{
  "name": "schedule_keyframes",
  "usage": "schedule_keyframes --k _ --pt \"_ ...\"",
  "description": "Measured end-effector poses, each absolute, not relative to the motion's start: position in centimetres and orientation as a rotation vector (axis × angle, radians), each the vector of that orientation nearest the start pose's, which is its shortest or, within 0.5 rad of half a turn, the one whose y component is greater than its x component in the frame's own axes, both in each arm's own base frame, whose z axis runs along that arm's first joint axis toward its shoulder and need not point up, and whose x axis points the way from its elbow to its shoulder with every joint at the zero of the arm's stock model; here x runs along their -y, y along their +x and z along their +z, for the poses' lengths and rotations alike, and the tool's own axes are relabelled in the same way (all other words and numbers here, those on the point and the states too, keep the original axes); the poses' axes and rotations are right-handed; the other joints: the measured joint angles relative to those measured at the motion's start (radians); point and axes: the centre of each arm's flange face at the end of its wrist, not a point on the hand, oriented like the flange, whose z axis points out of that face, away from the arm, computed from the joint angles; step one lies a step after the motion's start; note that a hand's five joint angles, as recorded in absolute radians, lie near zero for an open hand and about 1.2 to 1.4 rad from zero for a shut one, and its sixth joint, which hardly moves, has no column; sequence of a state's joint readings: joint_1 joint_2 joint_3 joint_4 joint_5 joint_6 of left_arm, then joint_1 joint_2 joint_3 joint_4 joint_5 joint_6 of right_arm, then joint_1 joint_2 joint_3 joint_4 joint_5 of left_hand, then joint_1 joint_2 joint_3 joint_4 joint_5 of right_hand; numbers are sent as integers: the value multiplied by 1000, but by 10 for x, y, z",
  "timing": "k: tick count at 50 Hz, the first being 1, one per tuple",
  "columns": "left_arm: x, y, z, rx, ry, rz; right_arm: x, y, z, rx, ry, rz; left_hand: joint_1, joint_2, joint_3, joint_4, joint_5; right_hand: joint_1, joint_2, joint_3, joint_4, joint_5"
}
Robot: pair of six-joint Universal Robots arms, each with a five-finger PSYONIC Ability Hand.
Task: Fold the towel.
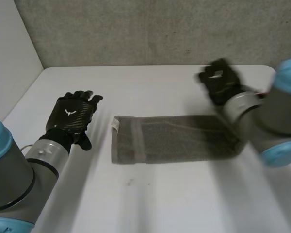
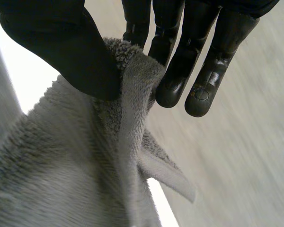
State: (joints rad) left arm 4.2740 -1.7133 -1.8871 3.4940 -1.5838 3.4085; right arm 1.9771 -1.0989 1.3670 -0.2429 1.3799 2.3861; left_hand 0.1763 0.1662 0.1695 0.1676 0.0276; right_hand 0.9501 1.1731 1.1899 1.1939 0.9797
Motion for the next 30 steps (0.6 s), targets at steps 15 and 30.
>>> schedule_keyframes --k 15,30 --pt "229 -245 202 -2269 800 -2164 182 423 124 -1385 -1706 -1946 0 -1 0 -1 0 0 0 0 0 0" --pt "245 -257 217 -2177 779 -2283 213 383 172 -1624 -1379 -1880 0 1 0 0 0 -744 -943 -980 -963 -919"
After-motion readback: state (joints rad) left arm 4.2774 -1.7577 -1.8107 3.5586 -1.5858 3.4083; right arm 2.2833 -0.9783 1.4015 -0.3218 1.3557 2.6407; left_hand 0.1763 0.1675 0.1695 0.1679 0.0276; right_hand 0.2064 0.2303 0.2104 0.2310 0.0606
